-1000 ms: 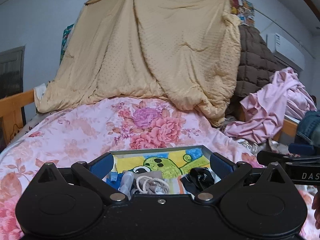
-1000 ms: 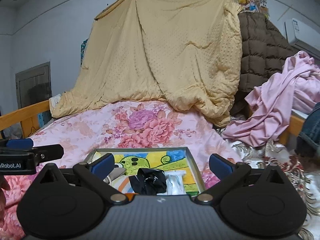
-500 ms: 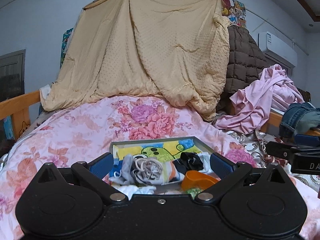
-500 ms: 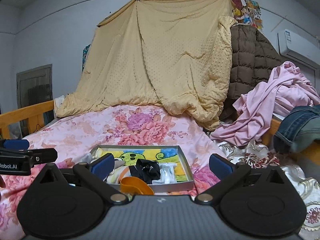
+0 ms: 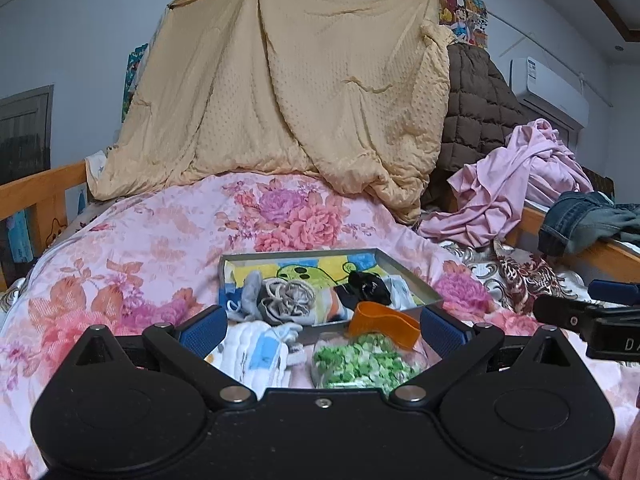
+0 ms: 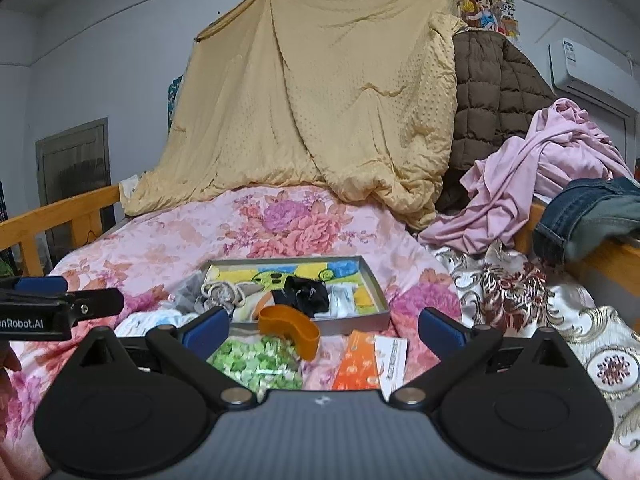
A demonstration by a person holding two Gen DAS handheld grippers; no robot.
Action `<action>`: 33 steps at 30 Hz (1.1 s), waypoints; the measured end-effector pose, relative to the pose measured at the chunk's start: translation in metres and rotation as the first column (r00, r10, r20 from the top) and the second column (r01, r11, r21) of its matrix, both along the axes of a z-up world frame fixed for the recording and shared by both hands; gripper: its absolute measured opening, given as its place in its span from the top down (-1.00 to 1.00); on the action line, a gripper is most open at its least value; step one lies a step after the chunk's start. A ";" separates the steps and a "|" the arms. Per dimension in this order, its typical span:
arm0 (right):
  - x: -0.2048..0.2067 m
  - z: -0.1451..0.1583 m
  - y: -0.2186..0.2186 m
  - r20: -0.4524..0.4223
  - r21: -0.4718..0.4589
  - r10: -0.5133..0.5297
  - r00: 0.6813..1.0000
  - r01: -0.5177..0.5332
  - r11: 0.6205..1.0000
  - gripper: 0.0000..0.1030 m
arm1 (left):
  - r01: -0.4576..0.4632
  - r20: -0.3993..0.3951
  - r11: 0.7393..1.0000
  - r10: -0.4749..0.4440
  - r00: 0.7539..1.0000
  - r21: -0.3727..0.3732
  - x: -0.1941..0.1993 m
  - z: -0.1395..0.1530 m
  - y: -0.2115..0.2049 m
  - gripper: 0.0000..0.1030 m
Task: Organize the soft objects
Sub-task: 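Withdraw both tools from the tray toward the remaining items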
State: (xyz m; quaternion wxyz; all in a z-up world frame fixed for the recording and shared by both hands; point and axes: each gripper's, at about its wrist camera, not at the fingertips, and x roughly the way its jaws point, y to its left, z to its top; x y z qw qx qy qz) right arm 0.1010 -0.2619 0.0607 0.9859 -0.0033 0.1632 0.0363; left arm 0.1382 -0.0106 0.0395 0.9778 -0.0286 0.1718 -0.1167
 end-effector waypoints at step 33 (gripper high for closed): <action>0.048 -0.045 -0.052 -0.589 0.234 0.005 0.808 0.164 0.958 -0.99 | 0.204 -0.271 0.975 -0.174 0.947 0.085 0.012 -0.044 -0.033 -0.98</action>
